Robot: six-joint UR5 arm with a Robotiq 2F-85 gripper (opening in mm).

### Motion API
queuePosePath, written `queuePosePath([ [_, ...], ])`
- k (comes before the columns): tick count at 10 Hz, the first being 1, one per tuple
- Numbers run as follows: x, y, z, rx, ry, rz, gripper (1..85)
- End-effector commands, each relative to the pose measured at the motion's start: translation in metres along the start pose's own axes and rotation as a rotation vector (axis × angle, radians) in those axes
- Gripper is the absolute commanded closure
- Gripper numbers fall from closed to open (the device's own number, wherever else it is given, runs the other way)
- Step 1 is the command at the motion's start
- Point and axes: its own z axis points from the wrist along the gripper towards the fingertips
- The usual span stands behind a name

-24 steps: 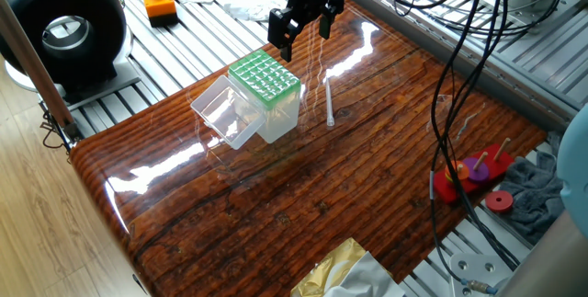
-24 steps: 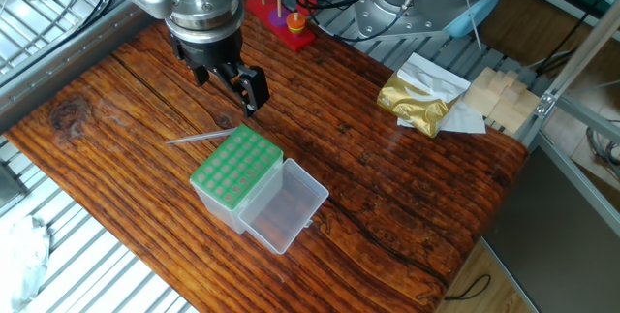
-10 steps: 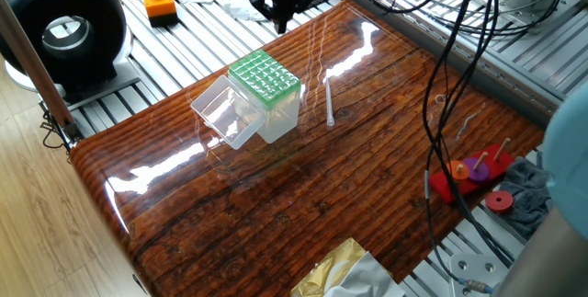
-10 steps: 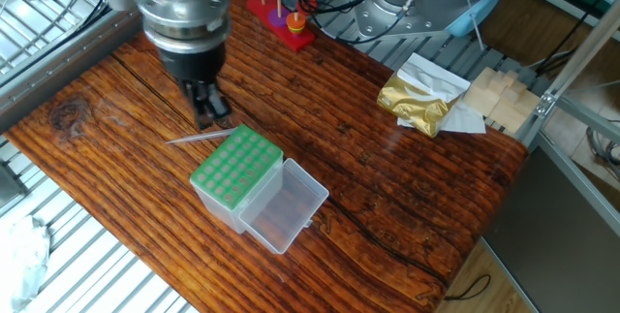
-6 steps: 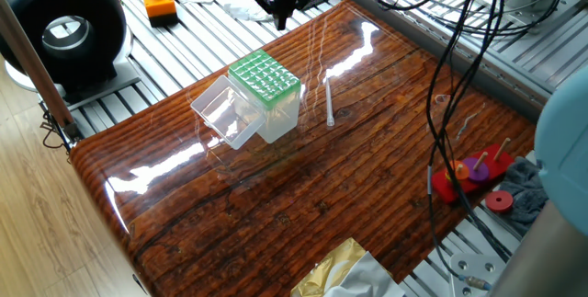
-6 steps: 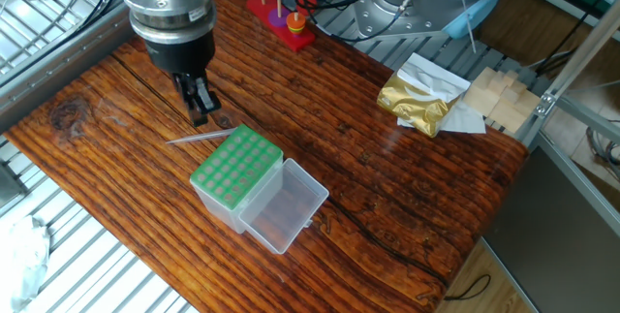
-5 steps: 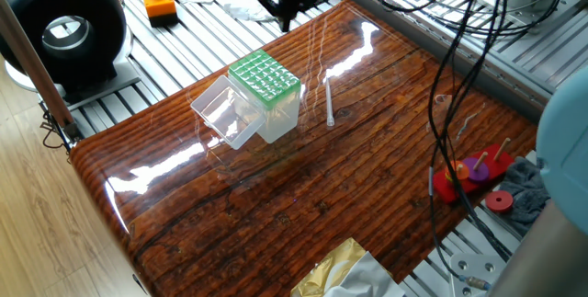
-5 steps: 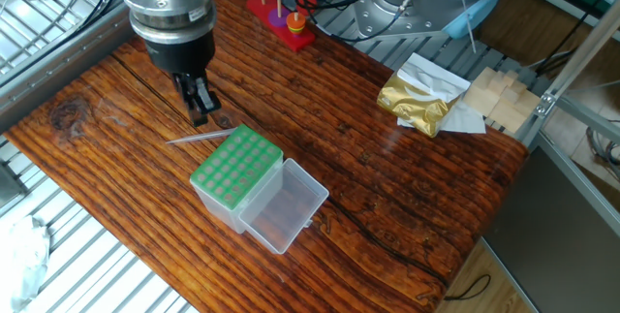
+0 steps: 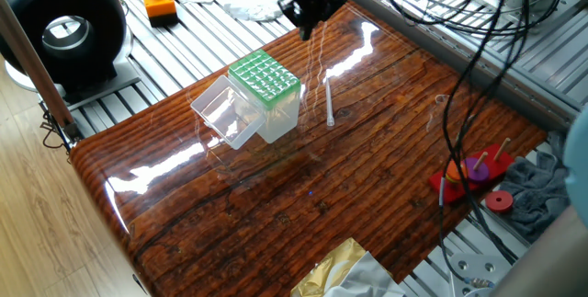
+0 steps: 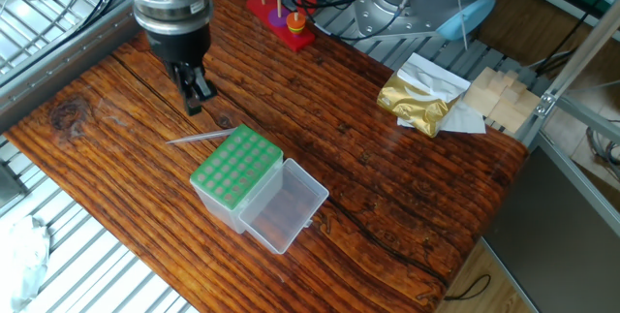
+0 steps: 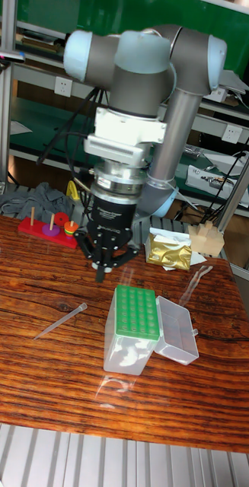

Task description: Insert a large pipette tip into the holder for large pipette tips

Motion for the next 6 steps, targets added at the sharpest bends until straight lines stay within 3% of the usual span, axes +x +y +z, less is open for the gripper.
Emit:
queuePosePath([
  [1,0.003,-0.002,0.01,-0.073,-0.062,0.042,84.7],
  [2,-0.002,-0.01,0.017,-0.059,-0.102,0.054,84.7],
  [3,-0.025,-0.011,0.02,-0.055,-0.188,0.082,84.7],
  [4,-0.023,-0.005,0.023,-0.077,-0.182,0.107,84.7],
  [5,-0.022,-0.009,0.024,-0.062,-0.179,0.115,84.7],
  [6,-0.014,-0.006,0.026,-0.07,-0.15,0.118,84.7],
])
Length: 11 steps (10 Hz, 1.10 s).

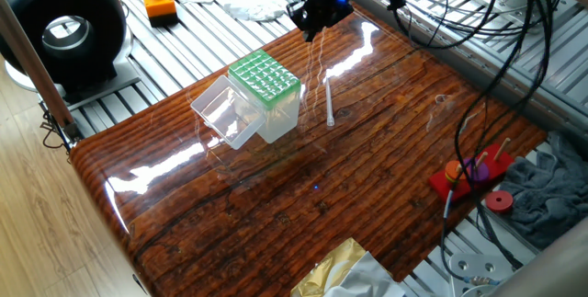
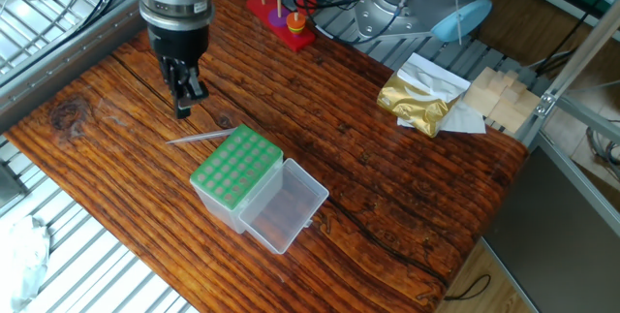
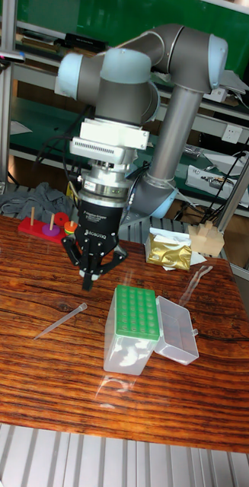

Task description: Insert a large pipette tip into the holder for large pipette tips

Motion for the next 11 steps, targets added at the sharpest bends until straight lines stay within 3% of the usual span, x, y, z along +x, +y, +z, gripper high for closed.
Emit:
queuePosePath([
  [1,0.006,0.007,0.005,-0.035,0.007,0.041,84.7],
  [3,0.006,-0.003,0.005,0.012,0.006,0.007,84.7],
  [9,0.007,-0.008,0.0,0.026,0.015,-0.115,84.7],
  [11,0.006,-0.016,0.0,0.057,0.008,-0.16,84.7],
])
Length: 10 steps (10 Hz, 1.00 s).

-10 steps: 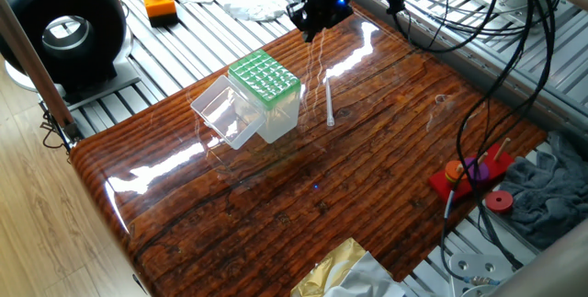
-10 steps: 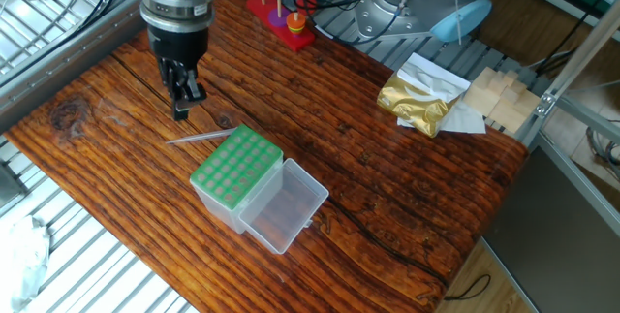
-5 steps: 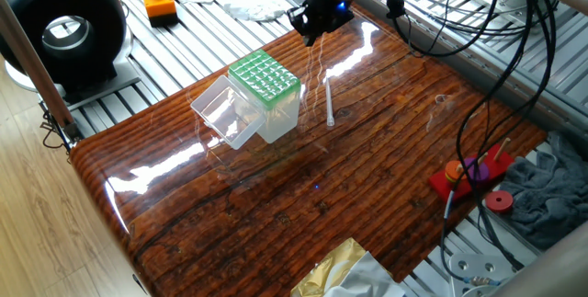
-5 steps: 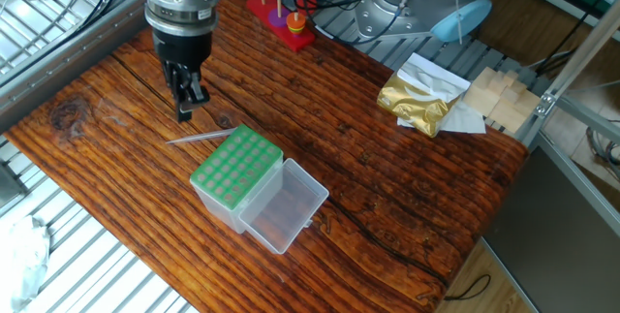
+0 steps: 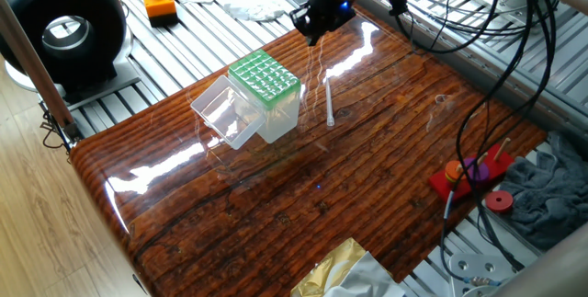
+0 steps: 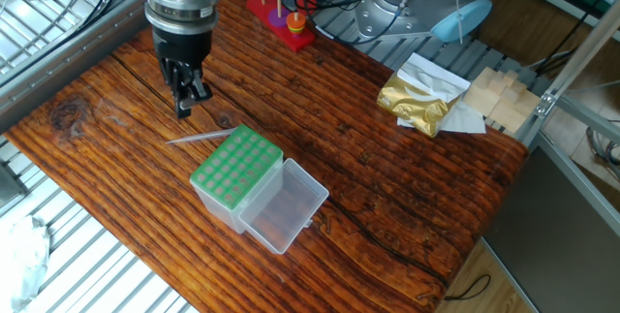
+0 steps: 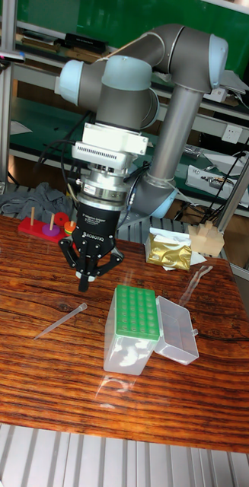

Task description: Insert a large pipette tip into the holder for large pipette tips

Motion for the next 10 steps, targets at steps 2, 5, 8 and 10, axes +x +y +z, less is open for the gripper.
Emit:
queuePosePath([
  [2,-0.002,-0.005,-0.002,0.017,-0.007,-0.053,84.7],
  [5,-0.004,-0.002,-0.001,0.012,-0.004,-0.037,84.7],
  [8,-0.007,0.004,-0.001,-0.013,-0.017,-0.075,84.7],
  [10,0.003,0.003,-0.001,-0.008,0.02,-0.084,84.7],
])
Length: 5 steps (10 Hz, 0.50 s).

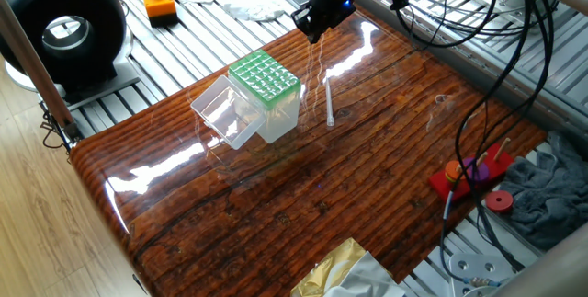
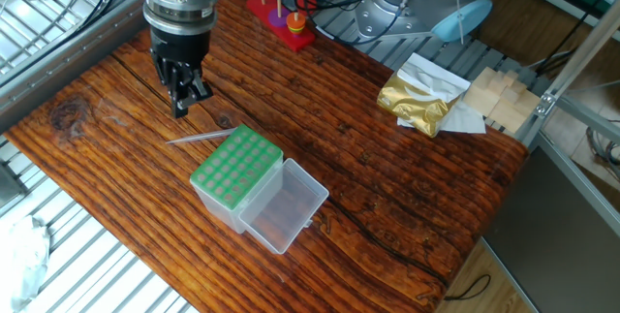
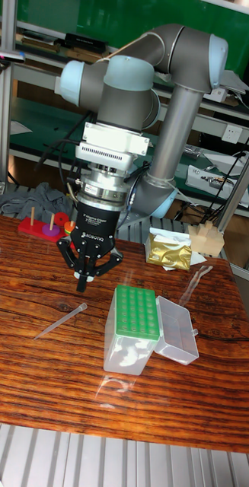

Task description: Insert a large pipette tip into the holder for large pipette tips

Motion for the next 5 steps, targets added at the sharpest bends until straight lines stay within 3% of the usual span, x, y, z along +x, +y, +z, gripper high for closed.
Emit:
queuePosePath([
  [1,0.009,0.002,-0.001,-0.013,0.039,-0.015,84.7],
  [3,0.015,0.001,-0.002,-0.009,0.061,0.001,84.7],
  [4,0.016,-0.007,-0.002,0.027,0.064,0.054,84.7],
  [5,0.025,-0.021,-0.003,0.08,0.095,0.084,84.7],
])
